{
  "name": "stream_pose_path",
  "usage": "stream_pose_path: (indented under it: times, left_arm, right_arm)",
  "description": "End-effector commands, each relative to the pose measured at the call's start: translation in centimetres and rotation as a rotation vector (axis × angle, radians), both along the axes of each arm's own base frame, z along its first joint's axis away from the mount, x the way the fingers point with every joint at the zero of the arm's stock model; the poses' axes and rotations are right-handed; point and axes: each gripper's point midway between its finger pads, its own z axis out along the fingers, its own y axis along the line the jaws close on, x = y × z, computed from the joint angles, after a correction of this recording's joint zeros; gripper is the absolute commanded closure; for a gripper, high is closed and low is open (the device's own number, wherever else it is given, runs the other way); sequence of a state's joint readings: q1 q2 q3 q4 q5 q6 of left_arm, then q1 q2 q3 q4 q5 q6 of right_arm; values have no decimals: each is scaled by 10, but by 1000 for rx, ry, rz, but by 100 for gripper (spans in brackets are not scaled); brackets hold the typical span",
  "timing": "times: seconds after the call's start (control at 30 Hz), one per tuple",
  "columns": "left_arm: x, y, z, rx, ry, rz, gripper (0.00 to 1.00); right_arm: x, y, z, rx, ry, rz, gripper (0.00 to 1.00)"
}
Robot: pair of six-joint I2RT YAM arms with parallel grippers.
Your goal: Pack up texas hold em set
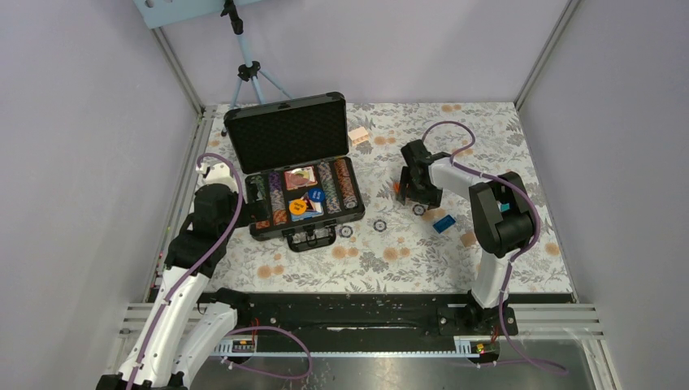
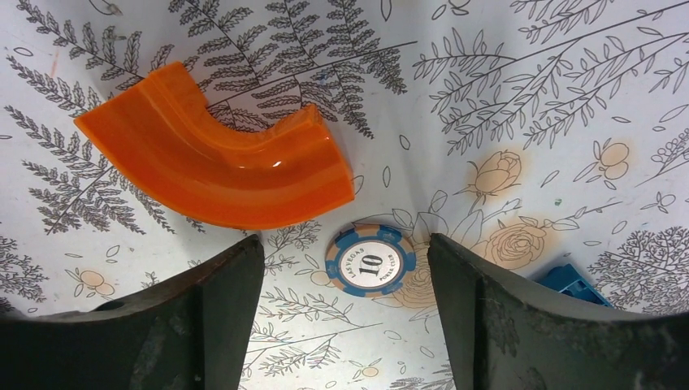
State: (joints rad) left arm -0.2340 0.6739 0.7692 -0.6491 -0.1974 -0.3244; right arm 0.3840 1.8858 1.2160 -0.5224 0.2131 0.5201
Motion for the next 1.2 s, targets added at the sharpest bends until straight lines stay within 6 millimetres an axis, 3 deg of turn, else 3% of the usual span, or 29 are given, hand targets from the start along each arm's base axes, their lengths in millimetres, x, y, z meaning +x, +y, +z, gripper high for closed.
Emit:
stream_pose_path:
  times: [0.0, 1.17]
  left_arm:
    - [5, -4, 12, -9, -58, -22, 1]
    - [6, -12, 8, -31, -41, -55, 1]
  right_arm:
    - [-5, 1, -9, 18, 26, -15, 20]
    - [-53, 2, -17, 40, 96, -33, 45]
